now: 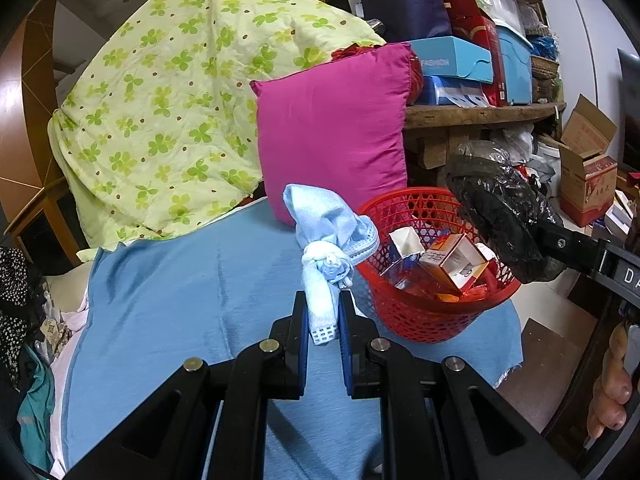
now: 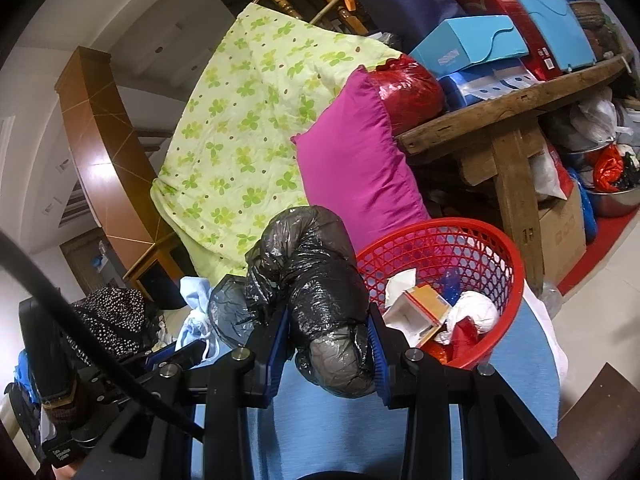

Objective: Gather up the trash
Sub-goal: 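Bring the black bag with the right gripper while the left brings the blue cloth over the red basket, then lower both tools over the red basket and open both grippers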

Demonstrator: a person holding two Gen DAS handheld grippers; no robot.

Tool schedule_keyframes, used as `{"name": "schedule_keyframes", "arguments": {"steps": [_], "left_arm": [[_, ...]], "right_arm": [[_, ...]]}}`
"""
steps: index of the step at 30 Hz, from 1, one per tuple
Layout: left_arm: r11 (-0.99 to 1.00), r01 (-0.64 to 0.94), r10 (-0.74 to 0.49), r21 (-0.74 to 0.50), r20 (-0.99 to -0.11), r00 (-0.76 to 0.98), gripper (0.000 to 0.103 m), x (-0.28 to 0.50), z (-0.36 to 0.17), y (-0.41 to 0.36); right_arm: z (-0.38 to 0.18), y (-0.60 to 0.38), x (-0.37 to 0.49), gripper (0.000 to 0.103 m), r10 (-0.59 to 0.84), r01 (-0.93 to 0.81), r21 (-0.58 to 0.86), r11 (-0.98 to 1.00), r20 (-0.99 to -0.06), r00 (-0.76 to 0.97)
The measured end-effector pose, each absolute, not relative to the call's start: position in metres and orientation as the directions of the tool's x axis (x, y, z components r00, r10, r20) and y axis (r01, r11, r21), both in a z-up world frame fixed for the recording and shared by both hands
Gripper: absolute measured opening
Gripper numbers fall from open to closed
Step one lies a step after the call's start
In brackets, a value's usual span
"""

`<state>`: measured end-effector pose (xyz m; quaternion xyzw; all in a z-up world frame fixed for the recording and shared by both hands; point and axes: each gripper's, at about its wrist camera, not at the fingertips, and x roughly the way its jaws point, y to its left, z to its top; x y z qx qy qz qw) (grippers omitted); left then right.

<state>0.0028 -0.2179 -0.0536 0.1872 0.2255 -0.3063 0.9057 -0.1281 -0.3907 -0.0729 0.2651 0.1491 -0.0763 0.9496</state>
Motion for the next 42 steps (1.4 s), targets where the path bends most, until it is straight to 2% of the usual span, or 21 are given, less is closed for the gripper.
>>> {"name": "schedule_keyframes", "arguments": {"steps": [34,42], "left_arm": [[0.664,0.709,-0.522,0.238,-0.531,0.667,0.015,0.002,-0.054,-0.266],[0.614,0.773,-0.578,0.16,-0.576,0.578,0.015,0.02,-0.056,-0.282]], "right_arm": [[-0.084,-0.433,-0.137,0.039,-0.158,0.313,0.512,0.8,-0.323,0.933],[-0.084,-0.45,-0.135,0.039,-0.225,0.377,0.545,0.749,-0.325,0.918]]}}
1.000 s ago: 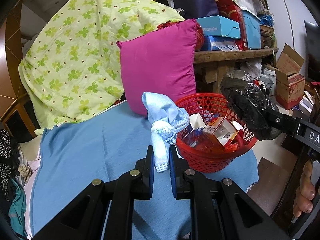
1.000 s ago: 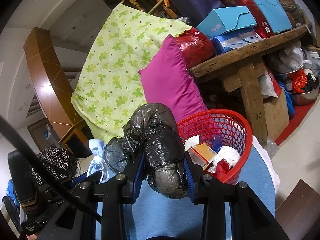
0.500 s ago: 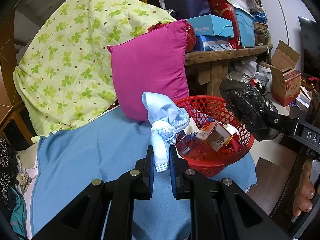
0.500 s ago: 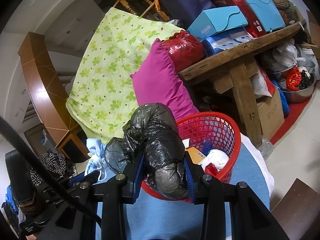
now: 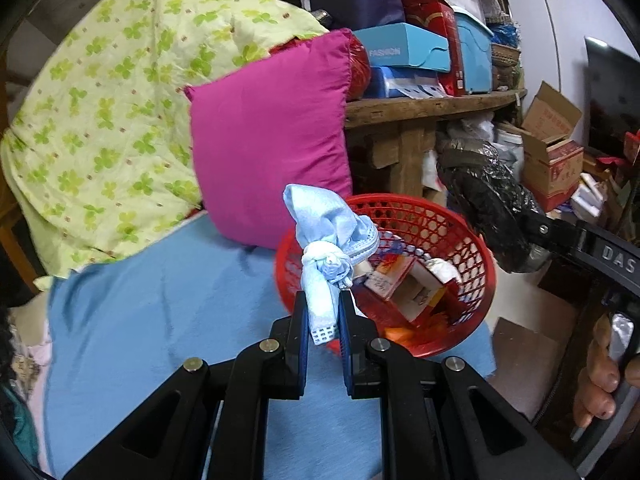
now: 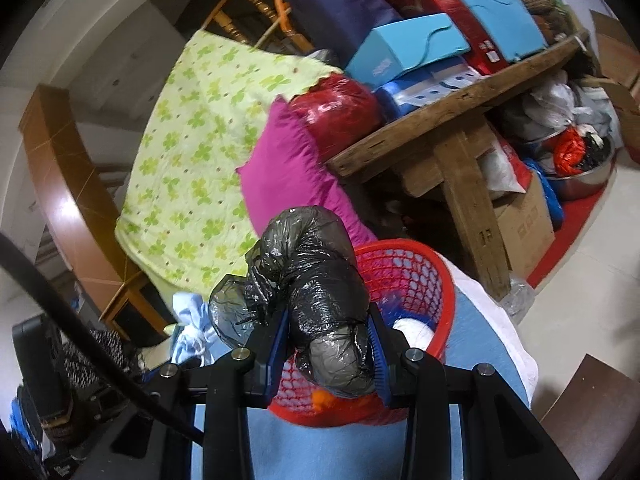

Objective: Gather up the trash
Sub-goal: 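Lower both tools over the red basket and open both grippers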

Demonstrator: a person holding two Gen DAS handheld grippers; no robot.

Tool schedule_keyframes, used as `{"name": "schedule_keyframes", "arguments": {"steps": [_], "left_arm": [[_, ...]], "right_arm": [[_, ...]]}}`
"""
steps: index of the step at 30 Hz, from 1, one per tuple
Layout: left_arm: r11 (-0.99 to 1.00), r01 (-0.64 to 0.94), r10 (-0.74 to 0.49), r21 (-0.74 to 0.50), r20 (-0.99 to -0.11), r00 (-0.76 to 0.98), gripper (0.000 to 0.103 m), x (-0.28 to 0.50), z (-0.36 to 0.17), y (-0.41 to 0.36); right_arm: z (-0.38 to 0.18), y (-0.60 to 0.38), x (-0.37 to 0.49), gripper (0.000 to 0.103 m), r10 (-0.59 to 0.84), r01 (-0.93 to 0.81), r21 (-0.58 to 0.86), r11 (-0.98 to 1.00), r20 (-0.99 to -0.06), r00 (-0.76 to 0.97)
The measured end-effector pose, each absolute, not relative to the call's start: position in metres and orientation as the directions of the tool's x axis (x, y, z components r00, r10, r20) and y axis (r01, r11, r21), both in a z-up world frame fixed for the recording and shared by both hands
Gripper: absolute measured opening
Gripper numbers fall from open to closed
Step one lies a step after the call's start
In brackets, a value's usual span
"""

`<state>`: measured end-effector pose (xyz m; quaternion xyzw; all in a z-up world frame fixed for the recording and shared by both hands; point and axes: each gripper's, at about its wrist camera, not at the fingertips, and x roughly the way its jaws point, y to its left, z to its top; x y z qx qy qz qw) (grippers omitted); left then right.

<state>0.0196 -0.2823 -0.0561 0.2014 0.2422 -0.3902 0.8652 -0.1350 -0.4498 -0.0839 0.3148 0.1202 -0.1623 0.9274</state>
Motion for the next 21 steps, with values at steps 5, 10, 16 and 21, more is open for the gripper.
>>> {"name": "schedule_keyframes", "arguments": {"steps": [5,10,16,21], "left_arm": [[0.581,0.805,-0.596,0.116,-0.613,0.518,0.015,0.037,-0.063,-0.297],[0.57,0.814,-0.589,0.113,-0.635,0.5,0.015,0.05,-0.07,-0.309],[0.564,0.812,-0.576,0.149,-0.633,0.517,0.015,0.054,-0.076,-0.321],[0.554,0.813,-0.573,0.177,-0.627,0.528,0.015,0.056,-0.077,-0.33]], "right_arm": [[-0.089,-0.464,-0.123,0.039,-0.284,0.443,0.592,0.674,-0.346,0.894],[-0.101,-0.471,-0.103,0.039,-0.33,0.494,0.617,0.613,-0.368,0.869],[-0.117,-0.485,-0.097,0.039,-0.348,0.521,0.607,0.6,-0.389,0.853],[-0.118,-0.493,-0.093,0.039,-0.368,0.532,0.582,0.615,-0.385,0.846]]}}
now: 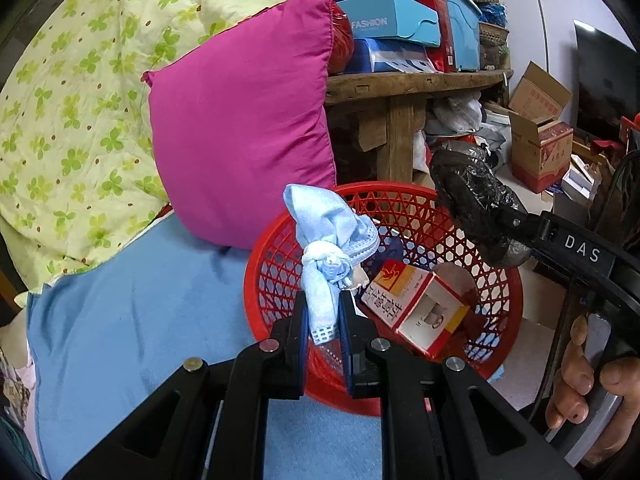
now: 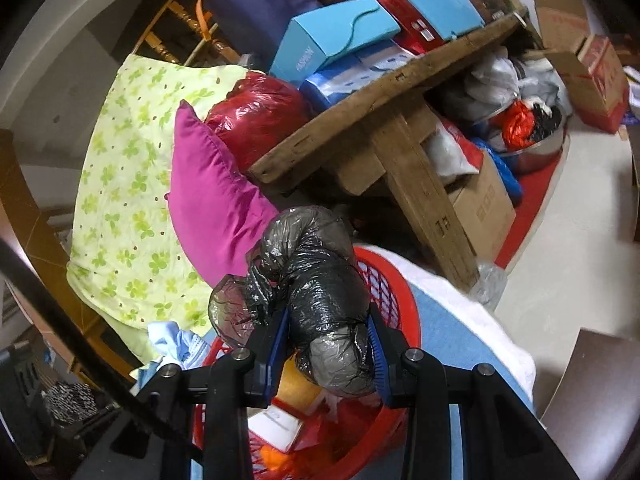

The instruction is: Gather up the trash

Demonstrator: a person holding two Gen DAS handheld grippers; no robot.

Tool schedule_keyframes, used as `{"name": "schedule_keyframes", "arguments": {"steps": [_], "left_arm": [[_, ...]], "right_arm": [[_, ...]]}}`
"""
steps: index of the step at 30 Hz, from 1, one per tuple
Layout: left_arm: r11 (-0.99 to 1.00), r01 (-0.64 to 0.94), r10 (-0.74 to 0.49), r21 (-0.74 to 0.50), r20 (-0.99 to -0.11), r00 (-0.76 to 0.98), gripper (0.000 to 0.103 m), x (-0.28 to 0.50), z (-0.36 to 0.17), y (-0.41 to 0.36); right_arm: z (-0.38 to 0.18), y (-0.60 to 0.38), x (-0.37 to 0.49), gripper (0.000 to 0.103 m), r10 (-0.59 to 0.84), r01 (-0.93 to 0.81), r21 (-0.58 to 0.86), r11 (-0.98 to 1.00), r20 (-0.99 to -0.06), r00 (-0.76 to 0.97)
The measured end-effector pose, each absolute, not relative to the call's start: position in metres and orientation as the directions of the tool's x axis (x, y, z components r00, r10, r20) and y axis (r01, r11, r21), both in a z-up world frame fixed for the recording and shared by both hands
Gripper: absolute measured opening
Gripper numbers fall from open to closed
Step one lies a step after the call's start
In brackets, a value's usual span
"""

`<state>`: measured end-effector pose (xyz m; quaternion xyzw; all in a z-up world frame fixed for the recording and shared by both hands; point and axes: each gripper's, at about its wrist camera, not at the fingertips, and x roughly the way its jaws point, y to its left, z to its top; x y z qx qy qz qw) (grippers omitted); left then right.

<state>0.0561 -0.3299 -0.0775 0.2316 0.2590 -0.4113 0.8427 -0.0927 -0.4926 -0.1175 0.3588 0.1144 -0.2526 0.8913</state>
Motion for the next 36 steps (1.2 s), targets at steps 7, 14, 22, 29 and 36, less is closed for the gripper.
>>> {"name": "schedule_keyframes", "arguments": {"steps": [7,14,22,29,36], "left_arm": [[0.535,0.829,-0.585,0.161,-0.638,0.501,0.015,0.063,-0.084,-0.344],[0.518,0.848,-0.612,0.111,-0.645,0.458,0.016,0.069,-0.089,-0.354],[0.51,0.857,-0.647,0.071,-0.625,0.437,0.068,0.07,-0.09,-0.349],[0.529,0.845,-0.66,0.081,-0.587,0.469,0.069,0.058,-0.075,-0.318],[0.61,0.788,-0.625,0.08,-0.563,0.541,0.072,0.044,-0.065,-0.253]], "right_arm": [[-0.121,-0.502,-0.082,0.039,-0.371,0.542,0.556,0.63,-0.398,0.839],[-0.123,-0.512,-0.064,0.041,-0.356,0.541,0.535,0.648,-0.415,0.837],[-0.126,-0.521,-0.06,0.066,-0.323,0.507,0.586,0.633,-0.395,0.86],[-0.122,-0.52,-0.064,0.066,-0.354,0.526,0.558,0.642,-0.393,0.849],[-0.11,-0.502,-0.075,0.066,-0.416,0.546,0.514,0.662,-0.354,0.838]]}}
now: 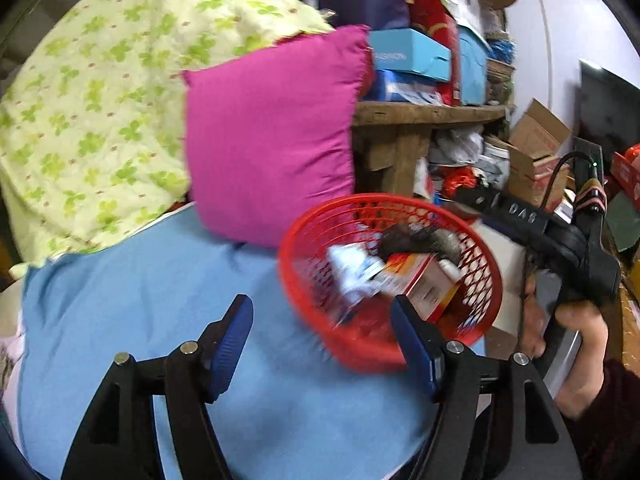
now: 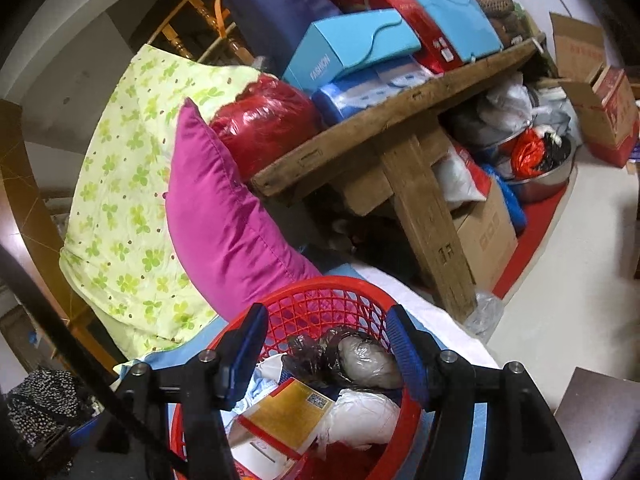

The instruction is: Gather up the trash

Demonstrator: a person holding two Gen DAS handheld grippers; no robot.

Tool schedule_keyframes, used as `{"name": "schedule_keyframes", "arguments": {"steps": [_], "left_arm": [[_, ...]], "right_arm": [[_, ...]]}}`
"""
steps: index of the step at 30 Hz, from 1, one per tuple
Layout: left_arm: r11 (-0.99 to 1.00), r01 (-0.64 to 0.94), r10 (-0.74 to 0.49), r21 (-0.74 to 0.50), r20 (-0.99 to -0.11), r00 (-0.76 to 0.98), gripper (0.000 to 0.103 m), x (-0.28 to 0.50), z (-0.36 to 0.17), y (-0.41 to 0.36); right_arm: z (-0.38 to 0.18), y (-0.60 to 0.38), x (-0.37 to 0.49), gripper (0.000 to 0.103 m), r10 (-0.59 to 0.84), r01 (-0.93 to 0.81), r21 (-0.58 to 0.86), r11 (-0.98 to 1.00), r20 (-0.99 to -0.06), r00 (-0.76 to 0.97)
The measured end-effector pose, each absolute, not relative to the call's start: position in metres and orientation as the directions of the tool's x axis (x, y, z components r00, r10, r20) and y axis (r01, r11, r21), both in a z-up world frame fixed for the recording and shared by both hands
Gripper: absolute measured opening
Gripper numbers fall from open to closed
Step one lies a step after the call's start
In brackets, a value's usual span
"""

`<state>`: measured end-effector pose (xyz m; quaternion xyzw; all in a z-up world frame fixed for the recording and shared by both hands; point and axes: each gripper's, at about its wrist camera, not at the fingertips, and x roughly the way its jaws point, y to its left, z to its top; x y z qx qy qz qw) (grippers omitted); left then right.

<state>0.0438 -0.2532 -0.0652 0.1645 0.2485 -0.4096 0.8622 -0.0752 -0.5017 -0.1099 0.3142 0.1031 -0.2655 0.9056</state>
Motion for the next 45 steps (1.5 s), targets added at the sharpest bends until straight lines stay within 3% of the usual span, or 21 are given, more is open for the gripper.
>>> {"name": "schedule_keyframes", "arguments": {"steps": [5,9,11,17,27,34,39,45], "left_arm": [[0.7,0.707,-0.553,0.099,-0.551,0.625,0.073,0.042,-0.06,-0.196],[0.777,0.615,-0.481,0.132,-0.506,0.716,0.083,0.043,-0.052,-0.143],[0.808,0.573,-0.454,0.136,-0.476,0.754,0.088,0.043,-0.05,-0.119],[0.878,0.466,-0.381,0.106,-0.434,0.816,0.09,0.055,-0.067,-0.045],[0.941,0.301,-0.188,0.158,-0.496,0.848,0.091,0.097,-0.135,0.017],[0.955,0.281,-0.202,0.1,-0.473,0.857,0.091,0.1,-0.131,0.027],[0.95,0.29,-0.208,0.111,-0.469,0.858,0.091,0.1,-0.133,0.02],[0.957,0.29,-0.241,0.024,-0.496,0.834,0.091,0.108,-0.126,0.019]], "right_arm": [[-0.097,-0.474,-0.084,0.066,-0.462,0.561,0.48,0.674,-0.319,0.828],[-0.086,-0.439,-0.09,0.066,-0.469,0.558,0.471,0.683,-0.303,0.83],[-0.078,-0.415,-0.089,0.066,-0.441,0.537,0.455,0.71,-0.308,0.843],[-0.04,-0.352,-0.067,0.066,-0.345,0.472,0.404,0.784,-0.348,0.871],[-0.001,-0.229,-0.007,0.066,-0.202,0.385,0.359,0.85,-0.452,0.869],[0.02,-0.168,0.008,0.066,-0.091,0.242,0.309,0.92,-0.432,0.897],[0.027,-0.168,-0.019,0.066,-0.188,0.261,0.167,0.951,-0.359,0.914],[0.033,-0.195,-0.044,0.069,-0.261,0.306,0.1,0.947,-0.319,0.911]]}}
